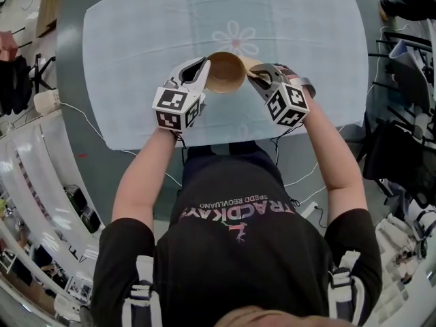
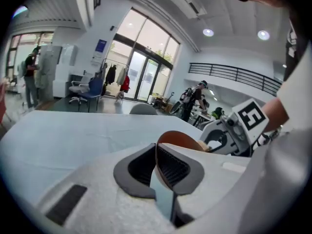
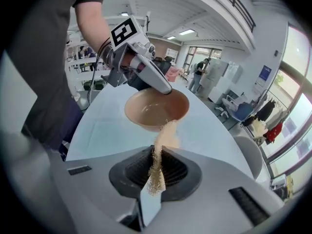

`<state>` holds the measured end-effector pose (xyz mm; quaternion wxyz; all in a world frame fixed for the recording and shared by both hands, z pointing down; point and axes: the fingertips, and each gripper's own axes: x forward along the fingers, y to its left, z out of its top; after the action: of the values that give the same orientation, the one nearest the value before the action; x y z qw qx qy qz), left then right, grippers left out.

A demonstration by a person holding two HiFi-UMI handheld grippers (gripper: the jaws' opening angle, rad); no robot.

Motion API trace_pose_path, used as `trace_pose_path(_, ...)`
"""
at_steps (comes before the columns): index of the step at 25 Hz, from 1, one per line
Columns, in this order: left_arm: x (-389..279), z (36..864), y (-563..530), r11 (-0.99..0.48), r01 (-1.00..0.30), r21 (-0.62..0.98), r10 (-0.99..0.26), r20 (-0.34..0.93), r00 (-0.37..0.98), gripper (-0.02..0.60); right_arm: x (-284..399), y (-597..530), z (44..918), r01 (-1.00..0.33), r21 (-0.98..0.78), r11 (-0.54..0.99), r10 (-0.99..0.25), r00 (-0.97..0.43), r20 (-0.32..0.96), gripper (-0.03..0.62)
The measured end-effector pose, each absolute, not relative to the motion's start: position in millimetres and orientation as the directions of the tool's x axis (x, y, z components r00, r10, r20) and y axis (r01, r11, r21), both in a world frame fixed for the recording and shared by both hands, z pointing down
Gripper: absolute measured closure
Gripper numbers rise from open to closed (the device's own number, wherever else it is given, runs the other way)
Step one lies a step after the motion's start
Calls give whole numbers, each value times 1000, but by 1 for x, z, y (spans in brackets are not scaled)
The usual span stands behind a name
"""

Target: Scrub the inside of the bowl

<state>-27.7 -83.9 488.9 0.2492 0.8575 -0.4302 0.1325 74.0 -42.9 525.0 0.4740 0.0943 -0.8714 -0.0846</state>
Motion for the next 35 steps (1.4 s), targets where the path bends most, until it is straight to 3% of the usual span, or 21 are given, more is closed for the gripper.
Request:
trace_pose_path(8,-48,492,-94,-240,-873,423,-785,445,432,557,53,-31,529,-300,94,949,-259,-579,773,562)
trace_pose_path(14,-57,498,-96,-83,-822,563,-806,447,387,557,24,-18,530,-341,12,940,-239,-634,736,562)
trace_pose_path(23,-43,495,-96,-90,-807,584,-806,433,404,557,-14,-7,524,-318,-4,948,-229,-691,686,562)
trace_pose_path(35,-44,513,-95,-92,-827,555,-784,471,404,556,39,-30,539,-507,-30,861,-339,-617,710,562)
